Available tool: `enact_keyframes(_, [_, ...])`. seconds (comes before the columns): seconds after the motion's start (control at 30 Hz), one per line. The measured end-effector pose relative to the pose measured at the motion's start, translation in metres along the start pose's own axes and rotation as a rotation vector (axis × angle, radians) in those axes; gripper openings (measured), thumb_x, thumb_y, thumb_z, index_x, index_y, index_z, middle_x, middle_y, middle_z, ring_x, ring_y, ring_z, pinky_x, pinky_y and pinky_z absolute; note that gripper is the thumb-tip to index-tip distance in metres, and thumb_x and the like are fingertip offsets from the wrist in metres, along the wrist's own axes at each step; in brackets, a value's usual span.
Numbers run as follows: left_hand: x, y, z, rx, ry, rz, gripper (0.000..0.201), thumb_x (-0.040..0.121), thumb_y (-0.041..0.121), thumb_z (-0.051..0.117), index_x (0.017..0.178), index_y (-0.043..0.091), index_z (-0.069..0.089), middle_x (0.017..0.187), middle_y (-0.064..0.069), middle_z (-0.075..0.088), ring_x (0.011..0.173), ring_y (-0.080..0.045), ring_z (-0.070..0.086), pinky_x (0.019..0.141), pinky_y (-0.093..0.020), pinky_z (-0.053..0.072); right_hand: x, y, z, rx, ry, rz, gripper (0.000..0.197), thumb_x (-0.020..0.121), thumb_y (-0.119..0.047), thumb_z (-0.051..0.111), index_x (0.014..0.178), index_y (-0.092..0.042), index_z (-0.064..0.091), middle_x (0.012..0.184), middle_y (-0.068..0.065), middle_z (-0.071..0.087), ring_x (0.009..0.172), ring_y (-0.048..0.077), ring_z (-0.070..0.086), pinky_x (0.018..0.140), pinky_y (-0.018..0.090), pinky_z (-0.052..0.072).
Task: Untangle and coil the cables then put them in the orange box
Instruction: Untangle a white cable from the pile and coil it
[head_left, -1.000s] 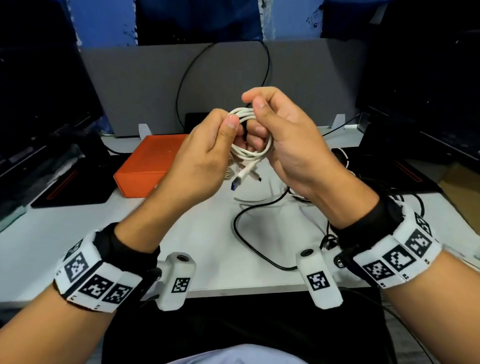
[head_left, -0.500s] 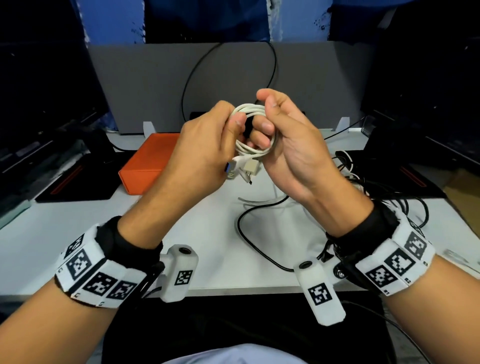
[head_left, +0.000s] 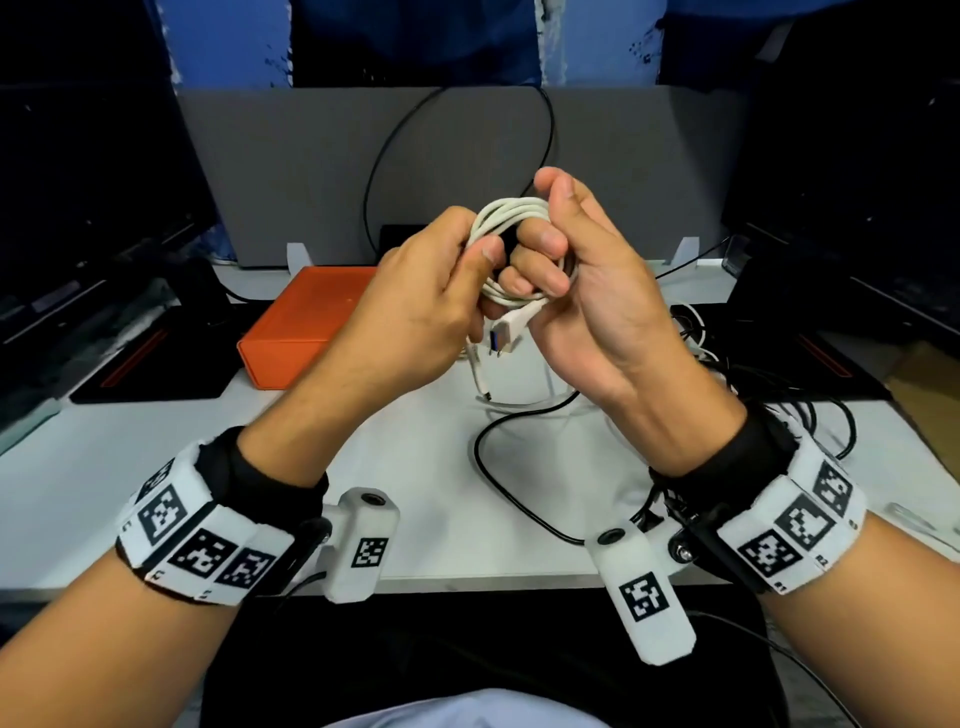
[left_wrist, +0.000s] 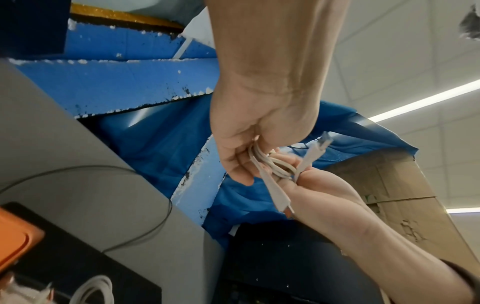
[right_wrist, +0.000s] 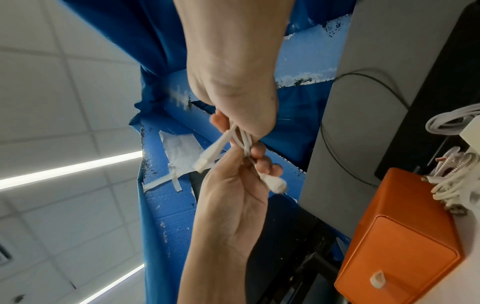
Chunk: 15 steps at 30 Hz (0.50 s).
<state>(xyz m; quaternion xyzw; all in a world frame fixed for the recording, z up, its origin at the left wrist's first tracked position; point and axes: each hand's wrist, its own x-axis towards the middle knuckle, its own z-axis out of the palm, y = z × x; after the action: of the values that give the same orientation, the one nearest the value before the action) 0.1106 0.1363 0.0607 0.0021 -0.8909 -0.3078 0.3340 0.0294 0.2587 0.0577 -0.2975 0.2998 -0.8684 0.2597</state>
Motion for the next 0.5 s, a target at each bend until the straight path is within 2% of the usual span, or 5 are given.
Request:
enact_keyframes(0.2, [0.005, -0.018, -0.021, -0.066, -0.264, -0.137, 0.028, 0.104, 0.042, 0.055, 0.097, 0.016, 0.062, 0.069, 0.005, 0.069, 0.064, -0.014, 0.062, 0.07, -0.04, 0.051, 0.003, -0.005, -0.009, -0.512, 0.03, -0.09, 0.021, 0.112, -0.02, 0.039, 0.099, -0.013, 0.055, 0.065, -0.004, 0.033, 0.05, 0.009, 0.023, 0.05, 0.024, 0.025])
enact_keyframes(0.27, [0.009, -0.022, -0.036, -0.159, -0.29, -0.203, 0.018, 0.104, 0.027, 0.059, 0.096, 0.013, 0.066, 0.073, 0.002, 0.07, 0.068, -0.014, 0.062, 0.072, -0.038, 0.05, 0.003, -0.007, -0.011, -0.737, 0.026, -0.12, 0.023, 0.111, -0.023, 0.041, 0.096, -0.017, 0.057, 0.066, -0.004, 0.034, 0.052, 0.008, 0.025, 0.052, 0.025, 0.025])
enact_keyframes(0.33, [0.01, -0.021, -0.05, -0.296, -0.316, -0.267, 0.014, 0.101, 0.017, 0.059, 0.102, 0.008, 0.07, 0.083, -0.003, 0.073, 0.074, -0.015, 0.065, 0.072, -0.031, 0.054, 0.002, -0.008, -0.011, -0.891, 0.016, -0.16, 0.023, 0.111, -0.024, 0.043, 0.094, -0.02, 0.058, 0.064, -0.015, 0.044, 0.051, 0.0, 0.034, 0.054, 0.019, 0.03])
enact_keyframes(0.43, [0.009, -0.02, -0.062, -0.37, -0.39, -0.269, 0.021, 0.093, 0.019, 0.065, 0.109, 0.009, 0.074, 0.096, -0.01, 0.075, 0.081, -0.018, 0.064, 0.074, -0.031, 0.054, 0.001, -0.008, -0.009, -1.031, -0.001, -0.222, 0.023, 0.111, -0.022, 0.042, 0.093, -0.021, 0.058, 0.059, -0.026, 0.051, 0.054, -0.006, 0.048, 0.057, 0.009, 0.037])
enact_keyframes(0.5, [0.008, -0.018, -0.063, -0.299, -0.439, -0.241, 0.019, 0.091, 0.017, 0.069, 0.107, 0.012, 0.076, 0.088, -0.014, 0.069, 0.077, -0.02, 0.058, 0.073, -0.032, 0.047, 0.001, -0.009, -0.009, -1.029, -0.009, -0.213, 0.024, 0.111, -0.023, 0.042, 0.093, -0.022, 0.058, 0.058, -0.026, 0.05, 0.052, -0.005, 0.046, 0.057, 0.01, 0.036])
